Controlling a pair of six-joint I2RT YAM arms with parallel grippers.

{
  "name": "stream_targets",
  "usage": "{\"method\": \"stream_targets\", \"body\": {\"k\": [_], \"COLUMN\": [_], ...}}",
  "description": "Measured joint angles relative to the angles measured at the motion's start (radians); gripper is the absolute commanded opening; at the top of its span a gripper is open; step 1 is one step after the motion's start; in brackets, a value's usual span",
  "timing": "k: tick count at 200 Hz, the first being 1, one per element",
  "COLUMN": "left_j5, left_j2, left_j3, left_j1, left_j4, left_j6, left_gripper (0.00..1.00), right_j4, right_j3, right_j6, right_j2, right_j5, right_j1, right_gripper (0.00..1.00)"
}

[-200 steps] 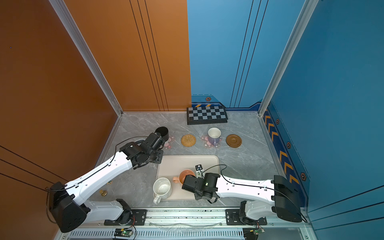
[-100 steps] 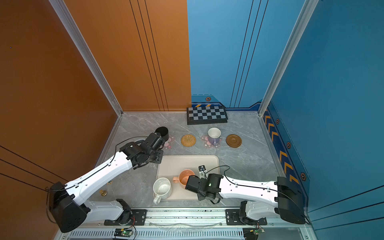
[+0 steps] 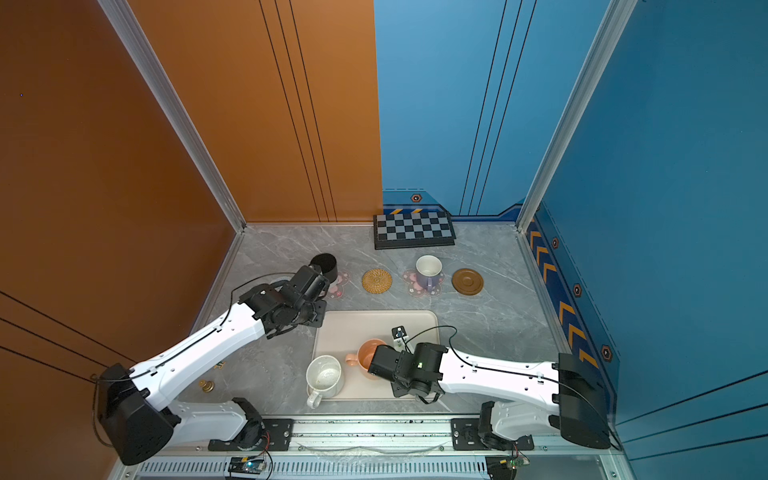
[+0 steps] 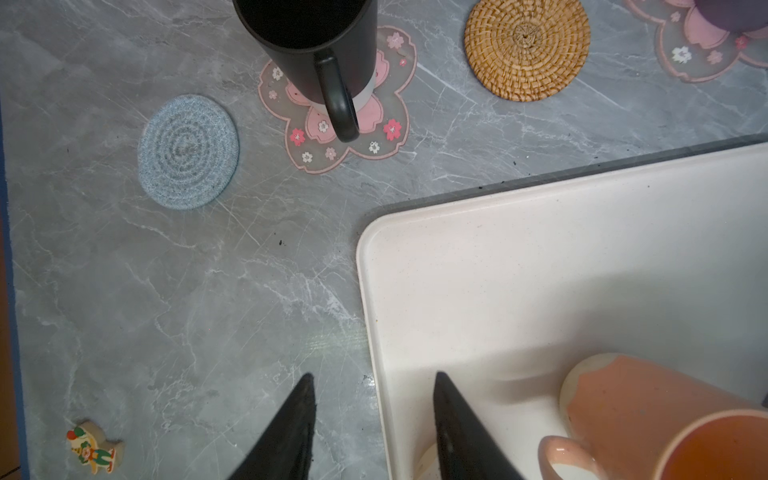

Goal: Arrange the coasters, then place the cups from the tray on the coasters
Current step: 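Lower the right gripper onto the rim of the grey mug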

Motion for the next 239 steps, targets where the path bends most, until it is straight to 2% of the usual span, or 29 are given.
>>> {"method": "stream_targets", "body": {"k": [57, 137, 183, 239], "left_j5": [0.0, 0.0, 0.0, 0.001], "left_j2": [-0.019, -0.027, -0.022, -0.004], "left_j3": [0.0, 0.0, 0.0, 0.0], "left_j1": [0.005, 0.011, 0.013, 0.026], "left_j4": [0.0, 0.0, 0.0, 0.0], "left_j6": [0.0, 0.013, 0.019, 0.024], "left_gripper": [0.49, 0.5, 0.5, 0.51], "right_j4": [-0.092, -0.319, -0.346, -0.28], "right_j3": [0.103, 0.109, 0.07, 0.004], "right_j6": [0.07, 0.277, 0.317, 0.286], "right_j2": [-0.002, -0.143, -0.15, -0.144], "right_j5": [0.035, 0.053, 0.056, 0.032], "right_j1": [0.111, 0.254, 0.219, 0.103], "right_gripper": [0.25, 0.34, 0.46, 0.47]}}
